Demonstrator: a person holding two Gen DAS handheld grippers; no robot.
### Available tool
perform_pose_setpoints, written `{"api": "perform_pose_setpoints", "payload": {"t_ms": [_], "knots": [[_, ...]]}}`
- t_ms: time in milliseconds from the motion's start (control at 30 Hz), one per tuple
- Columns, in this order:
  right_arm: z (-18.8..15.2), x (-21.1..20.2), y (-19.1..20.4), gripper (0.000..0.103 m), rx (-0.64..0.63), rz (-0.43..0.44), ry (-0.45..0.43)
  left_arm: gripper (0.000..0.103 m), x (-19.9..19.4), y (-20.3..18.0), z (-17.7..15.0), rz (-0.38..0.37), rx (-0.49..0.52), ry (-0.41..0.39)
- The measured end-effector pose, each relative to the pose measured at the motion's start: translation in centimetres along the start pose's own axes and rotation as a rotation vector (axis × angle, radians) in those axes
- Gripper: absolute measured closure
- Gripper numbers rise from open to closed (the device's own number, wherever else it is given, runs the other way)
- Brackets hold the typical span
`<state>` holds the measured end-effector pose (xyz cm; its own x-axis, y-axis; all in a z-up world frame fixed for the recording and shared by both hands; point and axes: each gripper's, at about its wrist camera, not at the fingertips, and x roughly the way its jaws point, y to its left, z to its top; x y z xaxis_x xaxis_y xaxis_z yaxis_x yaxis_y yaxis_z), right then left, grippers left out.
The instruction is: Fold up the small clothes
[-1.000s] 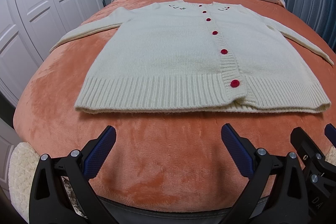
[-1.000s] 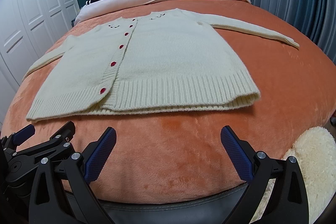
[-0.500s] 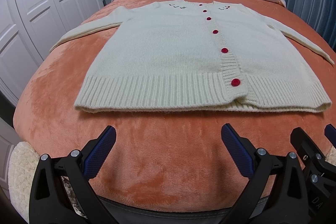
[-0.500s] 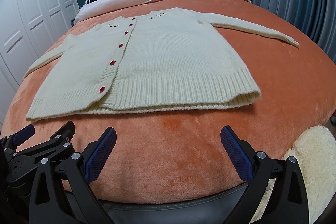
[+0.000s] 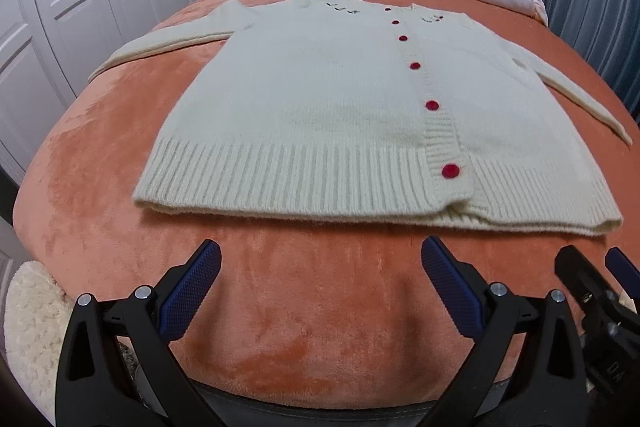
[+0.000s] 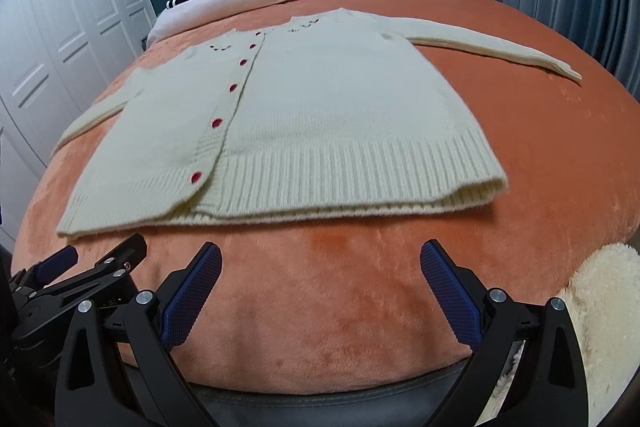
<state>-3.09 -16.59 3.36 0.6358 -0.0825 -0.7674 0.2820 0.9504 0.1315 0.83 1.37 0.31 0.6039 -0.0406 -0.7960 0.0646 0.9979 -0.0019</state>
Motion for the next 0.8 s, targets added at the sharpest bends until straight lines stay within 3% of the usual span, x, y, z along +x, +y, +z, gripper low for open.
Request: {"api": "perform_pose_setpoints", "payload": {"t_ms": [167, 333, 500, 600, 700, 767, 800], "knots": [[6.5, 0.6, -7.4, 0.005, 0.142, -0.008, -0.068, 0.005, 0.2, 1.6, 3.6, -0.017, -0.075, -0.037], [15.5, 4.4, -21.7, 0.005, 0.417, -0.108, -0.116, 0.005, 1.8, 2.3, 6.9, -0.023, -0.116, -0.033], [21.3, 10.7, -34.1, 0.005, 0.683, -0.179, -0.068, 0.005, 4.3, 1.6, 9.5, -0.022, -0.118, -0.002], [22.7, 14.0, -37.2, 0.005, 0.786, -0.159, -0.042, 0.005, 5.7, 0.9, 10.9, -0.025, -0.11, 0.009], [23.6, 17.1, -38.1, 0.027, 0.829, -0.163, -0.01, 0.005, 7.2, 0.5, 12.1, -0.031, -0.095, 0.029], [24.9, 17.8, -36.6, 0.087, 0.787, -0.167, -0.029, 0.005, 8.3, 0.3, 12.8, -0.032, -0.082, 0.038], [26.2, 18.0, -35.6, 0.09, 0.753, -0.159, -0.031, 0.005, 8.6, 0.3, 13.2, -0.03, -0.079, 0.035]]}}
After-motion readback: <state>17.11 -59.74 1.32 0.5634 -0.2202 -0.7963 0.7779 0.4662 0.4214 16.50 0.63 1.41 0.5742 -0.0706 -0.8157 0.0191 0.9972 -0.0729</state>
